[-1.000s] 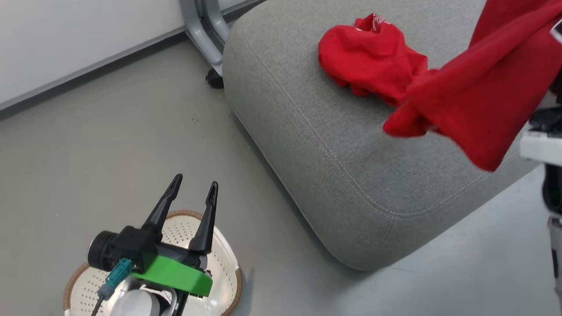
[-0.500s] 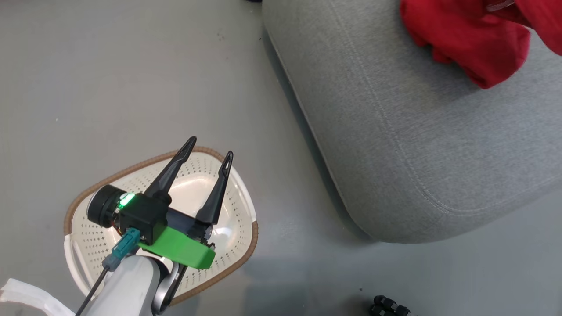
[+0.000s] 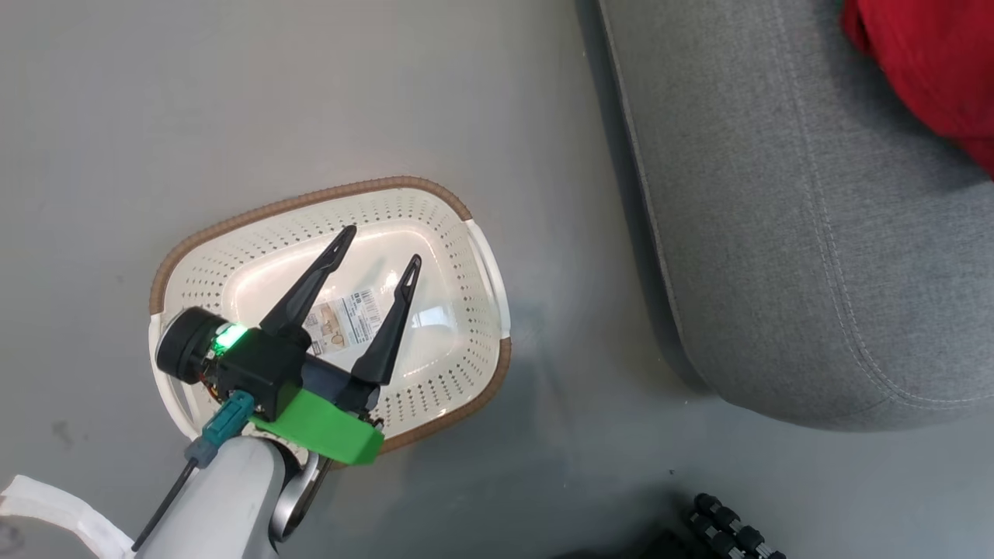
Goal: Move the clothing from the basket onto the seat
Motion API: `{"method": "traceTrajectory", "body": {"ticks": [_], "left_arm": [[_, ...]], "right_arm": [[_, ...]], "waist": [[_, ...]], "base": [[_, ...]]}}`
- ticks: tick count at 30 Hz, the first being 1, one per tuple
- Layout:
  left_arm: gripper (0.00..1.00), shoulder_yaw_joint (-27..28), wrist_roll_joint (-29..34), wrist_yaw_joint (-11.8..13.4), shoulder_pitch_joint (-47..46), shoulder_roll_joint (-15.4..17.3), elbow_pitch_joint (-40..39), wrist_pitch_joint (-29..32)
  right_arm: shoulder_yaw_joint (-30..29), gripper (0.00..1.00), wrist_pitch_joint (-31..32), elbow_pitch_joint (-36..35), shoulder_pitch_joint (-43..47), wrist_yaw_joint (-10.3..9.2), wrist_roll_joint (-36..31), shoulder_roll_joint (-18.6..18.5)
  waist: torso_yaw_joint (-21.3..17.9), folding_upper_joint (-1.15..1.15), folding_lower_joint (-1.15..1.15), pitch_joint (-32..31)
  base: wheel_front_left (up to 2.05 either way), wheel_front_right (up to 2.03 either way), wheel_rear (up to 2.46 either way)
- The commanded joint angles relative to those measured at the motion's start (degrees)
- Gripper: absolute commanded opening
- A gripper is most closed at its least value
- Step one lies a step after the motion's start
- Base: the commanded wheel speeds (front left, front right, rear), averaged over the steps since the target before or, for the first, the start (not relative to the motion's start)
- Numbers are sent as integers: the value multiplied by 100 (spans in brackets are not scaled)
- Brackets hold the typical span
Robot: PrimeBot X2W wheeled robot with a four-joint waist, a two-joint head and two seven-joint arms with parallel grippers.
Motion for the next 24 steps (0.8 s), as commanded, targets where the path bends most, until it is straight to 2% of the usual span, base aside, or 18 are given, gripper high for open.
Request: {"method": "traceTrajectory", "body": {"ticks": [1, 6, 12, 13, 14, 21, 24], "left_arm": [[100, 17, 66, -15, -124, 27, 5, -3], [100, 36, 56, -15, -109, 20, 47, -3], [100, 78, 18, -15, -118, 36, 102, -3], [100, 81, 16, -15, -121, 31, 107, -3], [100, 83, 11, -15, -117, 18, 116, -3], [100, 105, -68, -15, 26, -190, 221, -2], [100, 123, -122, -15, 135, -390, 302, -3]], "right_arm": [[27, 0, -16, 214, -18, -4, 58, 61], [258, 0, -15, 1066, 14, -3, 177, 127], [581, 0, -8, 1477, -12, -4, 367, 80], [610, 21, -9, 1446, -7, -4, 327, 43], [605, 100, -9, 1403, 21, -4, 284, 5], [566, 100, -10, 1450, 351, -4, 421, -1], [807, 100, -10, 1426, 685, -5, 442, -43]], "waist": [[170, 0, -1, 189], [116, 0, -1, 172], [21, 0, -1, 50], [8, 0, -1, 22], [-5, 0, -1, -11], [-61, 0, -1, -521], [-101, 0, -1, -929]], "base": [[0, 0, 0], [0, 0, 0], [0, 0, 0], [0, 0, 0], [0, 0, 0], [0, 0, 0], [0, 0, 0]]}}
